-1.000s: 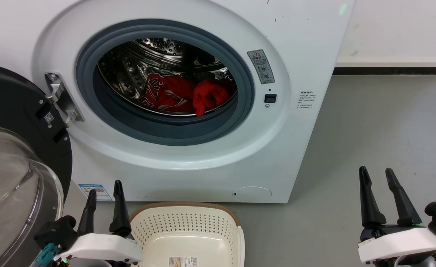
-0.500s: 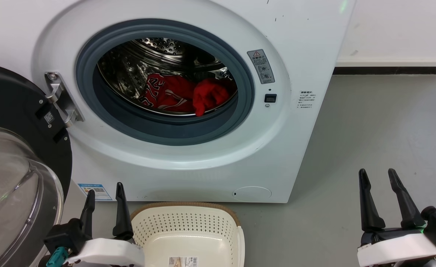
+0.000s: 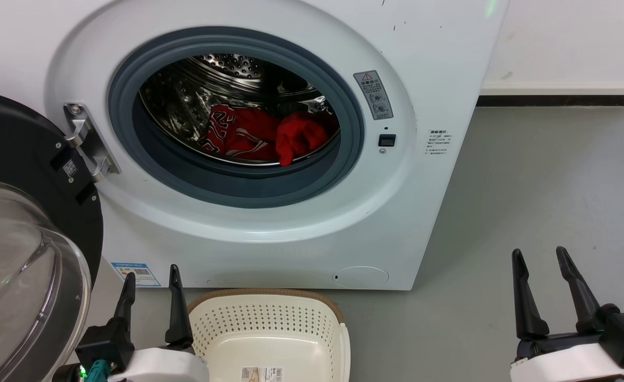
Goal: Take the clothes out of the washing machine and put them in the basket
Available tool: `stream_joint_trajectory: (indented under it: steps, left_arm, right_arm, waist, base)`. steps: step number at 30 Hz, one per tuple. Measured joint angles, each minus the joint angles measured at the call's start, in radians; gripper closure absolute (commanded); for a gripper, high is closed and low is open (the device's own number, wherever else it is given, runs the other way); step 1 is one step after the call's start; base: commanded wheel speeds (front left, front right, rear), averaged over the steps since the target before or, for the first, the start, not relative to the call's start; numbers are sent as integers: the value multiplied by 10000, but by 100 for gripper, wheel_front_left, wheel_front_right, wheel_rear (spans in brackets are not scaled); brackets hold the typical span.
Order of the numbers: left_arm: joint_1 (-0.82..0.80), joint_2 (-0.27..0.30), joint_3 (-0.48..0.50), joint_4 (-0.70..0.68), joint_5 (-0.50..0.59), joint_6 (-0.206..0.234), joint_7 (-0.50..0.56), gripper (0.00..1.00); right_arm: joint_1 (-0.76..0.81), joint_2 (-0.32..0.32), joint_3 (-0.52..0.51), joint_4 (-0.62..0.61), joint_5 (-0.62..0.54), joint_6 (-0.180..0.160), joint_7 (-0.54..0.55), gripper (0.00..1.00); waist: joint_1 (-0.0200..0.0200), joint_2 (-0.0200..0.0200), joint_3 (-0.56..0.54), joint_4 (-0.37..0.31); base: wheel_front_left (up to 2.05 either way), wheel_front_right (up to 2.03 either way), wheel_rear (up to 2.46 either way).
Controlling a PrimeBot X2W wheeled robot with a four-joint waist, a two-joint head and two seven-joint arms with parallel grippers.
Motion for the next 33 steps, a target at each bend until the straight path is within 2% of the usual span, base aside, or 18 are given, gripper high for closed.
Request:
stream_joint_trajectory:
  steps: [23, 33]
  left_arm:
    - [227, -12, -56, -13, 1620, 180, -399, 0]
    - [230, -12, -54, 13, 1572, 201, -412, 0]
  right_arm:
    - [218, -2, 44, -82, -1306, 0, -418, 0]
    - [219, -2, 48, -38, -1212, 0, -430, 0]
  waist:
    - [0, 0, 61, -10]
    - [0, -1, 72, -5]
  base:
    - [0, 0, 0]
    - [0, 0, 0]
